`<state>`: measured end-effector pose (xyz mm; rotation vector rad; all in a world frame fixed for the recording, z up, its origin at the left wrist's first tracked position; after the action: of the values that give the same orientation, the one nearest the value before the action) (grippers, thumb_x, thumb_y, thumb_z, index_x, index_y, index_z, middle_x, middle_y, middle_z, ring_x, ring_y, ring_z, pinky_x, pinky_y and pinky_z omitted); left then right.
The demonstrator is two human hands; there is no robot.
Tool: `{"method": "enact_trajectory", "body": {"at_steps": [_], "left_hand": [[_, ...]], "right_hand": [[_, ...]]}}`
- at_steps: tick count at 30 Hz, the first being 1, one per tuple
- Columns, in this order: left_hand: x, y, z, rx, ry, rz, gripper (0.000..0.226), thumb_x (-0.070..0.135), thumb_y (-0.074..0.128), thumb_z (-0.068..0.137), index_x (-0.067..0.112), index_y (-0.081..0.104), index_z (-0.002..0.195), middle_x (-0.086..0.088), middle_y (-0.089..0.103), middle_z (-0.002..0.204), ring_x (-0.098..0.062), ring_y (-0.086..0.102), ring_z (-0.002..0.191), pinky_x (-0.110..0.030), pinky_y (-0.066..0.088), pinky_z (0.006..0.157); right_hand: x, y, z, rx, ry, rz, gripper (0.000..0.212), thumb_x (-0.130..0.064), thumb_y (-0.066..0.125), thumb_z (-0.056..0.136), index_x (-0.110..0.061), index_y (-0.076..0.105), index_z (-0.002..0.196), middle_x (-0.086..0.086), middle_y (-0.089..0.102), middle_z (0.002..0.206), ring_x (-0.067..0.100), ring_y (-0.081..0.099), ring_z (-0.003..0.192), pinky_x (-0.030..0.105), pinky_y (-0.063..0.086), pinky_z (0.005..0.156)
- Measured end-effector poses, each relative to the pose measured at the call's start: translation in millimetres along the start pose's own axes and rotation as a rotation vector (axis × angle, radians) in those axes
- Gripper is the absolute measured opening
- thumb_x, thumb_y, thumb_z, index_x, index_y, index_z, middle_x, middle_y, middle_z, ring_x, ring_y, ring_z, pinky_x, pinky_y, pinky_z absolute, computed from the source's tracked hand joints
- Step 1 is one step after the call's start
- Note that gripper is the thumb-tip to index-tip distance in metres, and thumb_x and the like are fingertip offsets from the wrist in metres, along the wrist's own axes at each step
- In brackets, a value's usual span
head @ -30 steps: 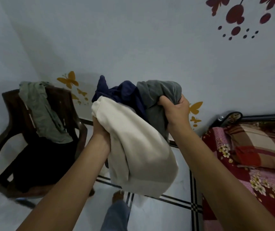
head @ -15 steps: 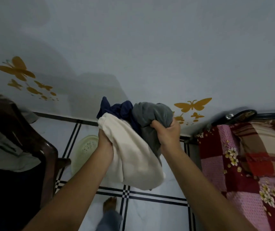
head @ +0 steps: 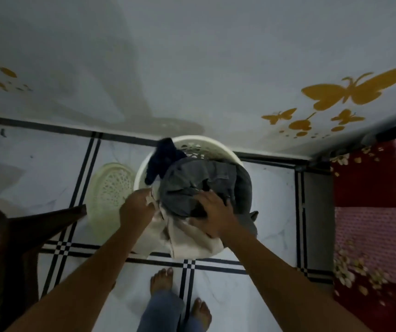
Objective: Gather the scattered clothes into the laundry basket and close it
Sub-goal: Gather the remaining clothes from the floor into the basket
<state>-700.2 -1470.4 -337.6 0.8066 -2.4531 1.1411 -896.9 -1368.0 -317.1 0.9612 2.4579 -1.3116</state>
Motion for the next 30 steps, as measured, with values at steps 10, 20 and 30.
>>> {"method": "enact_trajectory", "body": {"at_steps": [10,20,30], "left_hand": [[-103,85,-35,-0.21,-0.139,-0.434,0.078,0.018,0.078,0.079,0.021,0.037,0.145,0.002,0.049,0.138,-0.014,0.046,0.122,-0.029,0.037,0.1],[-115,110,-93,-0.257,-0.152,-0.232,0.074,0.05,0.074,0.074,0.014,0.048,0.133,-0.001,0.059,0.115,-0.027,0.057,0.115,-0.029,0.041,0.087],[-129,134,-146,-0.287,-0.054,0.162,0.041,0.045,0.076,0.067,0.023,0.062,0.1,0.007,0.058,0.097,-0.015,0.059,0.098,-0.032,0.051,0.084]], "right_hand": [[81,92,-6,-0.284,-0.171,-0.664,0.09,-0.076,0.066,0.058,-0.034,0.042,0.134,0.005,0.056,0.132,0.033,0.05,0.123,0.059,0.028,0.104],[81,94,-61,0.131,-0.699,-0.342,0.034,-0.041,0.037,0.1,-0.021,0.064,0.099,0.004,0.062,0.083,0.023,0.061,0.066,0.029,0.048,0.055],[6,27,-85,0.48,-0.112,0.843,0.025,-0.026,0.049,0.101,-0.01,0.059,0.086,0.003,0.061,0.078,0.007,0.06,0.074,0.027,0.05,0.07]]}}
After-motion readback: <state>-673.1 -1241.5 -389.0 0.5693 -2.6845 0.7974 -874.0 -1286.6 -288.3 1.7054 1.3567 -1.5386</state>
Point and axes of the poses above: each hand's wrist, its own z-axis towards the middle knuckle, its own y-axis out of the palm, x = y × z, the point moved 4 cm from there along z, towards the middle knuckle
